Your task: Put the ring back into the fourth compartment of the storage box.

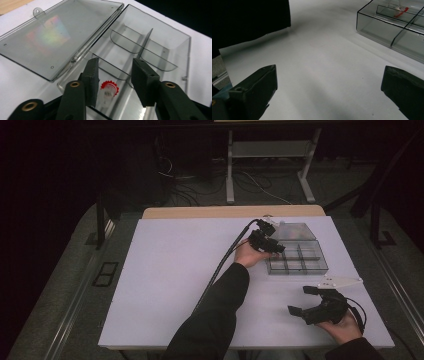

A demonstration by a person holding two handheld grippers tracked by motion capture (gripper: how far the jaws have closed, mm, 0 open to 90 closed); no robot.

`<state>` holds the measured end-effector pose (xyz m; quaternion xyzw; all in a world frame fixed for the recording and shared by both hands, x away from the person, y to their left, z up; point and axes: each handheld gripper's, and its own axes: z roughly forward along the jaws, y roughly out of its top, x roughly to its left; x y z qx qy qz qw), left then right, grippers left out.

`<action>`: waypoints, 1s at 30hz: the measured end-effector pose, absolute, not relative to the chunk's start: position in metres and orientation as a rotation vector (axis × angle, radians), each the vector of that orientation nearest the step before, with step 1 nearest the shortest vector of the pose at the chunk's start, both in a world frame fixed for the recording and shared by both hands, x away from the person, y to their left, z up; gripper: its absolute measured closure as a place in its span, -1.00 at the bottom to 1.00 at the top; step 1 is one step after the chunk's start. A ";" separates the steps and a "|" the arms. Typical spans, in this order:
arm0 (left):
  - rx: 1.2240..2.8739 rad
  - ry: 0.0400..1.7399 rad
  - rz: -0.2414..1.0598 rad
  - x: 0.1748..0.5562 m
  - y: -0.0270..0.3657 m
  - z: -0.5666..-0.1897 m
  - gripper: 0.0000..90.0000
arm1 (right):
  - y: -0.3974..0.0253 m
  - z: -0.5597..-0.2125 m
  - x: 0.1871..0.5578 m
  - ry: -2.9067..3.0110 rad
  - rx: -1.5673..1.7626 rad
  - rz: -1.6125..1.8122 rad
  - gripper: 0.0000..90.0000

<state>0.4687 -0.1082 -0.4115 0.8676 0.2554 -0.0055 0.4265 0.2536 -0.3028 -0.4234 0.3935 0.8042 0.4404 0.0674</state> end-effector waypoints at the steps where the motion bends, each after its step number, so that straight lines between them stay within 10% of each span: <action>1: 2.166 0.636 -0.018 0.468 -0.106 -0.409 0.21 | -0.303 -0.424 0.254 2.421 1.185 1.329 -1.00; 24: 2.088 0.672 -0.111 0.438 -0.040 -0.377 -0.97 | -0.303 -0.423 0.254 2.413 1.197 1.325 -1.00; 30: 2.057 0.667 -0.088 0.425 -0.027 -0.374 -1.00 | -0.303 -0.423 0.253 2.414 1.198 1.319 -1.00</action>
